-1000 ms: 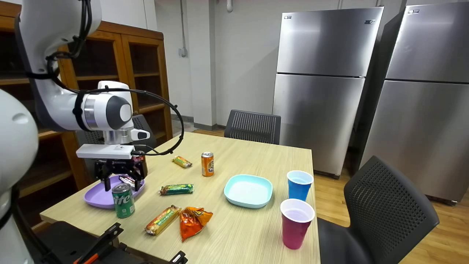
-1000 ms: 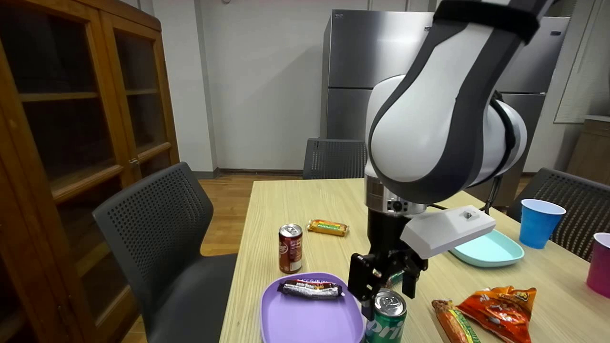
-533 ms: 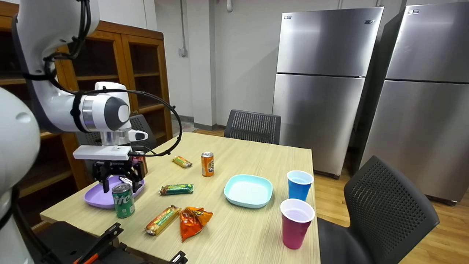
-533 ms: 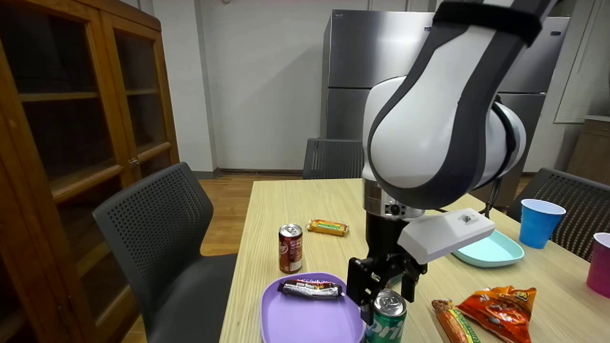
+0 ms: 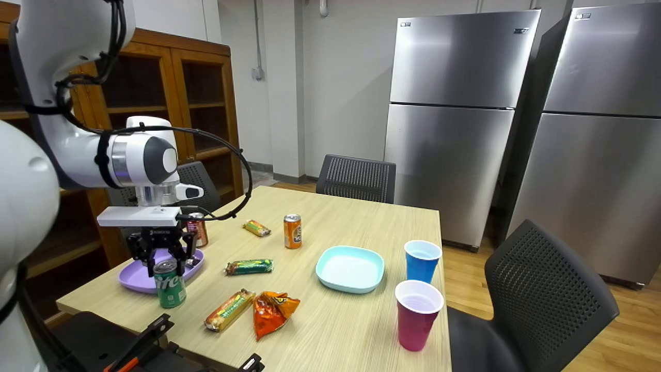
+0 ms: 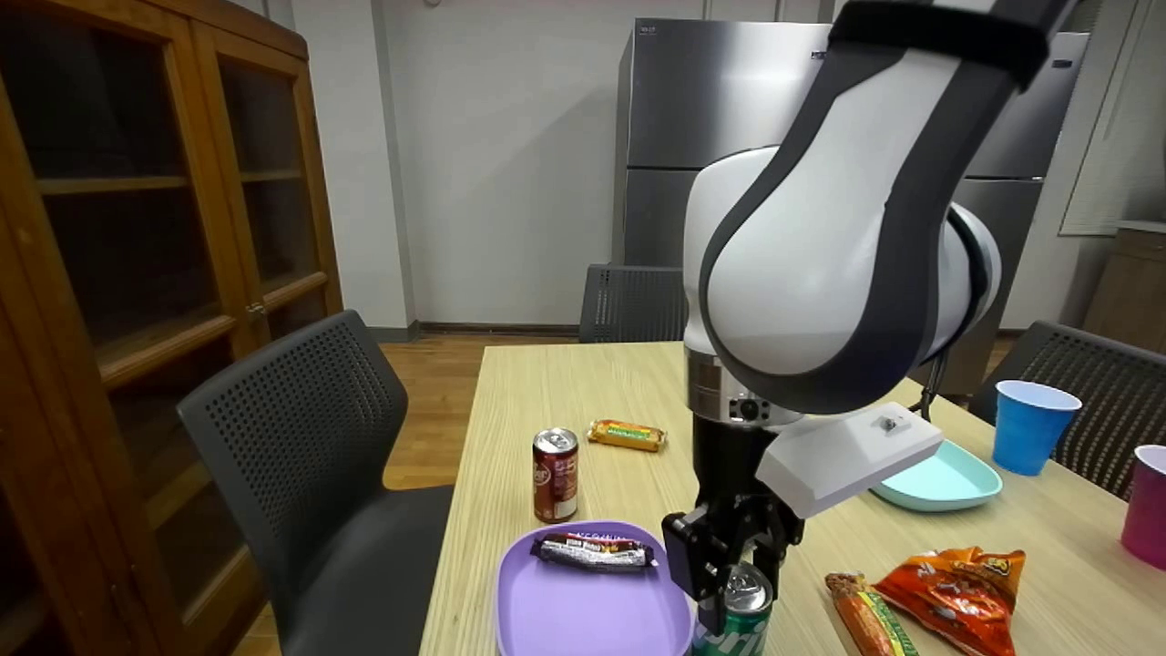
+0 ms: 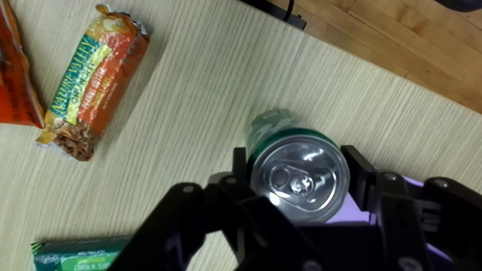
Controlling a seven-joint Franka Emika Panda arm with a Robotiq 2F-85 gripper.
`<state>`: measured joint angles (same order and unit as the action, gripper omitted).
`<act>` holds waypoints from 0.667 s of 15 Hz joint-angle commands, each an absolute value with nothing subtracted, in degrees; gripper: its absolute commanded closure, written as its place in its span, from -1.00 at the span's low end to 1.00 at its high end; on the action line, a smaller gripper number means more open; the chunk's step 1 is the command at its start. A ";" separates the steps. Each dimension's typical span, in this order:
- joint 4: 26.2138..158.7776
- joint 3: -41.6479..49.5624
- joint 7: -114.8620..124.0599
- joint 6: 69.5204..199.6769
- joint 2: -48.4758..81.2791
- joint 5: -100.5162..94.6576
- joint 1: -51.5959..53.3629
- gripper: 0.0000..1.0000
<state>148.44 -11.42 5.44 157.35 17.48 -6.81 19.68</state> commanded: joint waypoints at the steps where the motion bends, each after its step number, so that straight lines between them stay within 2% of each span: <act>1: 149.83 -11.36 7.30 157.29 15.32 -7.45 19.98 0.24; 10: 152.03 -10.94 5.82 153.58 7.26 -5.80 16.73 0.24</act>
